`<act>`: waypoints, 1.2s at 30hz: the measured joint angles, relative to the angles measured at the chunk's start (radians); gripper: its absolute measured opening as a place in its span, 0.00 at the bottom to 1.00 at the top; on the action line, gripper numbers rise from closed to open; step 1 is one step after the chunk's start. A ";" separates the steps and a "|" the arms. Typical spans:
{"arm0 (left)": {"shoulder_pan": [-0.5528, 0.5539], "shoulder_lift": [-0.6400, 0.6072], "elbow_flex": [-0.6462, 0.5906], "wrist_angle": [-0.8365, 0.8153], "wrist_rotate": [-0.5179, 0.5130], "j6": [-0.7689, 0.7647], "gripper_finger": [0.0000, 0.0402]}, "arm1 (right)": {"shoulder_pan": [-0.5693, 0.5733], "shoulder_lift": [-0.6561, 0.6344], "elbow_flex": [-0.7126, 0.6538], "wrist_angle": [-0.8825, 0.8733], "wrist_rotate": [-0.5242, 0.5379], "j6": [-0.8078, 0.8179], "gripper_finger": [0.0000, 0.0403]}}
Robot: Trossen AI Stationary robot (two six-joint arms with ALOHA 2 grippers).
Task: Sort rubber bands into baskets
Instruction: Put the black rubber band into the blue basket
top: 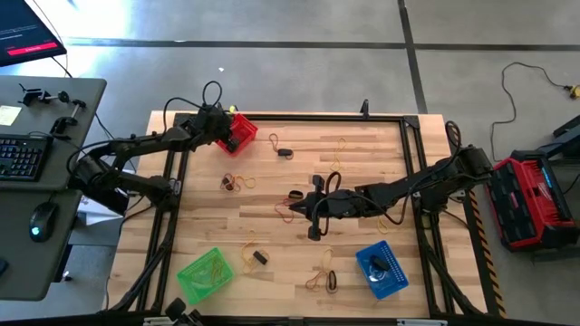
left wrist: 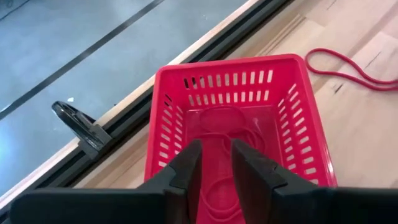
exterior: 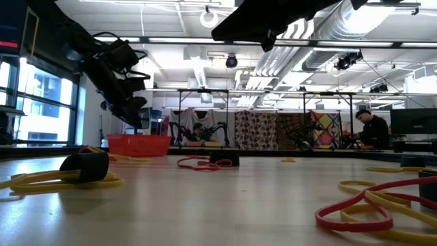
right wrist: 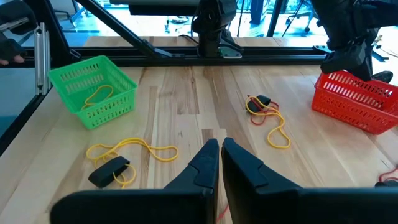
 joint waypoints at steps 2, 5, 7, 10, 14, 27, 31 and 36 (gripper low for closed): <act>0.000 0.000 0.000 0.000 -0.003 -0.002 0.20 | 0.000 0.000 0.000 0.000 0.000 0.008 0.03; -0.012 -0.011 0.000 -0.003 -0.003 0.011 0.17 | 0.000 0.000 0.000 -0.006 0.000 0.016 0.03; -0.030 -0.030 0.000 -0.005 -0.002 0.017 0.13 | 0.000 0.000 0.000 -0.017 0.000 0.021 0.03; -0.075 -0.071 -0.002 -0.011 -0.002 0.038 0.05 | 0.000 0.000 0.000 -0.037 0.000 0.044 0.03; -0.148 -0.154 -0.038 -0.013 -0.001 0.045 0.01 | 0.000 0.000 0.000 -0.051 0.000 0.063 0.03; -0.478 -0.474 -0.125 -0.184 0.007 -0.068 0.00 | 0.000 0.045 0.000 -0.031 -0.001 0.068 0.03; -0.589 -0.506 -0.125 -0.264 0.026 -0.114 0.01 | 0.000 0.113 0.000 0.013 -0.002 0.068 0.03; -0.686 -0.505 -0.125 -0.346 0.004 -0.241 0.03 | 0.000 0.188 0.000 0.048 -0.004 0.108 0.03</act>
